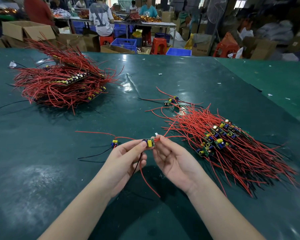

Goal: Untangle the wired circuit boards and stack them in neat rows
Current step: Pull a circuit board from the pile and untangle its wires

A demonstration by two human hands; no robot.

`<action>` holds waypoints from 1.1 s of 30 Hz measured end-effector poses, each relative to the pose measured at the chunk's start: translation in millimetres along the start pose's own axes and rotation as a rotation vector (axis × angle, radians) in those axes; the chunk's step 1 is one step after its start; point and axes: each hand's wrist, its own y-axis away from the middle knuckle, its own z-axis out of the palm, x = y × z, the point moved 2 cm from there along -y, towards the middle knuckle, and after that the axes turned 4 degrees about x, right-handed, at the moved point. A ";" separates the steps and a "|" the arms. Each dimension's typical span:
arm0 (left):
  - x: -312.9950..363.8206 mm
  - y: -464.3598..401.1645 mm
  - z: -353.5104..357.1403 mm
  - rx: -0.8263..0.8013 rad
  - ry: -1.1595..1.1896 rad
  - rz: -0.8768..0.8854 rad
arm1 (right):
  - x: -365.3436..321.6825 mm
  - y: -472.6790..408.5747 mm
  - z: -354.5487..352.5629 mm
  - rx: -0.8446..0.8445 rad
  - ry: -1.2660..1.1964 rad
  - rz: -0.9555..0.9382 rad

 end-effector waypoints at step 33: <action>-0.6 -3.2 -1.3 -0.018 0.046 0.045 | -11.0 5.7 -2.5 0.053 0.118 -0.022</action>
